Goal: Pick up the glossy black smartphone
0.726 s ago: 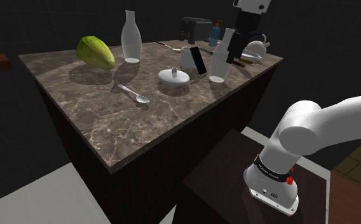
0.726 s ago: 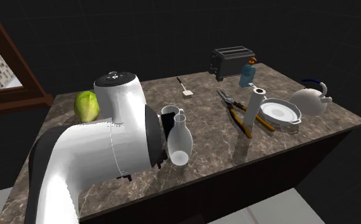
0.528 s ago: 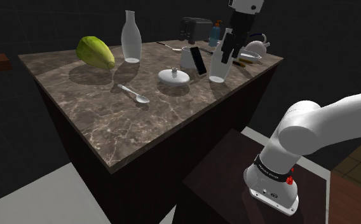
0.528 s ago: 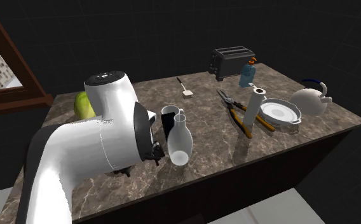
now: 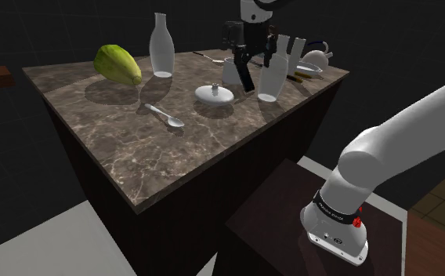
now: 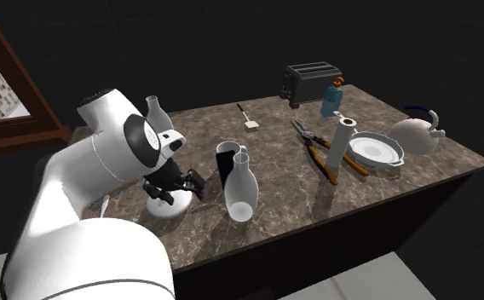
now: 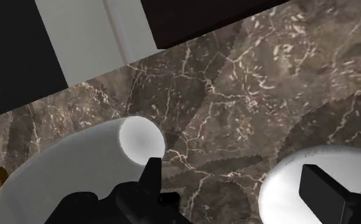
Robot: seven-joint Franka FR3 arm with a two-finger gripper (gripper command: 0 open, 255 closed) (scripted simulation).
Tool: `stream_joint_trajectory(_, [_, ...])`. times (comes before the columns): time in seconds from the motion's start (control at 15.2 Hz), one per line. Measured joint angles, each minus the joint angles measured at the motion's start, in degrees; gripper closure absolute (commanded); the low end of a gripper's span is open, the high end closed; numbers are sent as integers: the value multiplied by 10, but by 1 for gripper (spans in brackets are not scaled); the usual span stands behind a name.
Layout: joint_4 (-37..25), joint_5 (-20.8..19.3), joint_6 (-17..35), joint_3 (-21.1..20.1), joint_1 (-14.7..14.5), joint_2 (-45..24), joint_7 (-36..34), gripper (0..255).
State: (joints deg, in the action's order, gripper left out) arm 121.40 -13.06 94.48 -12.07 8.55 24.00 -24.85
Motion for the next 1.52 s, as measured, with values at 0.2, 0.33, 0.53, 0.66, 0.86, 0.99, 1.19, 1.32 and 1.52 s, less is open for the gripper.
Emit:
stream_joint_trajectory(0.2, [-71,-54,-21,-37,27,-92,-109,0])
stream_joint_trajectory(0.33, [-126,-94,-48,-55,39,-156,-181,0])
stream_joint_trajectory(0.53, [-214,-153,-101,-68,44,-251,-278,0])
stream_joint_trajectory(0.66, [-290,-192,-150,-67,39,-319,-332,0])
stream_joint_trajectory(0.86, [-421,-247,-227,-50,21,-426,-396,0])
stream_joint_trajectory(0.99, [-520,-281,-280,-29,6,-499,-422,0])
stream_joint_trajectory(1.19, [-644,-315,-342,-2,-17,-584,-437,0])
stream_joint_trajectory(1.32, [-642,-316,-339,0,-15,-586,-447,0])
stream_joint_trajectory(1.52, [-625,-314,-328,-3,-11,-576,-463,0])
